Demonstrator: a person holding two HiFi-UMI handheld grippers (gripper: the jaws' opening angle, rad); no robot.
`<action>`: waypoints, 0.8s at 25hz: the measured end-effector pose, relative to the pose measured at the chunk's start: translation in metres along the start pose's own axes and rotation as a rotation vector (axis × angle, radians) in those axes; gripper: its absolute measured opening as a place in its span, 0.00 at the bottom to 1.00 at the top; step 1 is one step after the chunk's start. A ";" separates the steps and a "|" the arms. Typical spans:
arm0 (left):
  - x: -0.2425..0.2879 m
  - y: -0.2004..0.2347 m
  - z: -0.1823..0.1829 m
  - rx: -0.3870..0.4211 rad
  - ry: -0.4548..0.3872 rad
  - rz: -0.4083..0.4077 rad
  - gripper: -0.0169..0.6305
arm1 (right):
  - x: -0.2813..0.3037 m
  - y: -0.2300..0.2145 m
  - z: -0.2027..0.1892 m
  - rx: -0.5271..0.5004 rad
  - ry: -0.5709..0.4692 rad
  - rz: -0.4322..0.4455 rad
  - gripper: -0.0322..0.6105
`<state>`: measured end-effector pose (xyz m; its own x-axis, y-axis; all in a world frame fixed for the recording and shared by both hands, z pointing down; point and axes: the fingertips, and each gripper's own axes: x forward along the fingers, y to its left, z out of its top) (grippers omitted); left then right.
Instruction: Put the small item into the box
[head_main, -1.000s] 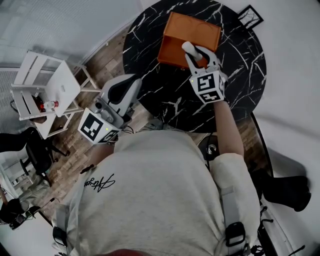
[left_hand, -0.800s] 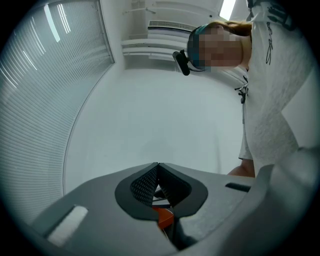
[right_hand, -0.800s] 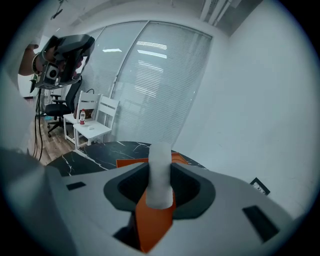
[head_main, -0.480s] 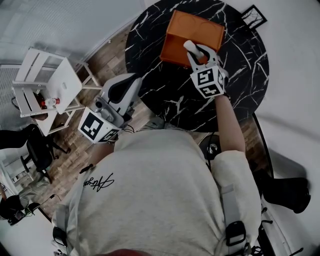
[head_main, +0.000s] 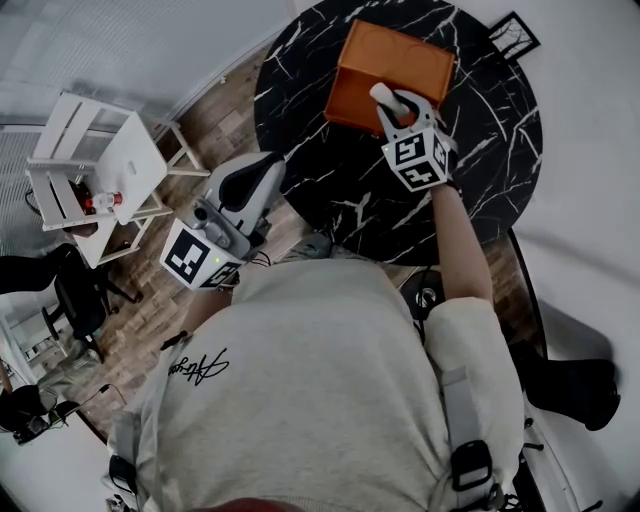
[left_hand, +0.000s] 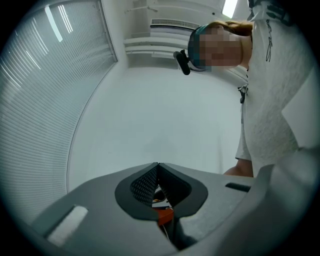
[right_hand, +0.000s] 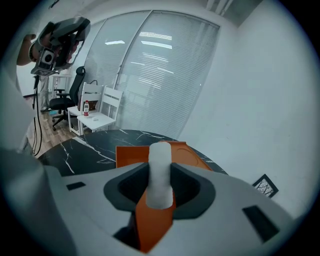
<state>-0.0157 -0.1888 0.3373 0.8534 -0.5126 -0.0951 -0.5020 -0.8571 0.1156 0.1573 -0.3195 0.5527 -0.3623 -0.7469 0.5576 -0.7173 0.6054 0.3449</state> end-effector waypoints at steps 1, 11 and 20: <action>0.000 0.000 0.000 0.000 -0.002 0.002 0.03 | 0.001 0.001 -0.001 -0.004 0.006 0.004 0.26; -0.003 0.001 -0.001 0.000 0.002 0.015 0.03 | 0.021 0.006 -0.019 -0.039 0.069 0.043 0.26; -0.006 0.005 -0.001 0.001 0.000 0.029 0.03 | 0.032 0.007 -0.035 -0.059 0.128 0.069 0.26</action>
<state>-0.0235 -0.1898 0.3396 0.8384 -0.5374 -0.0913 -0.5267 -0.8418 0.1178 0.1616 -0.3296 0.5991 -0.3279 -0.6638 0.6722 -0.6556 0.6722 0.3440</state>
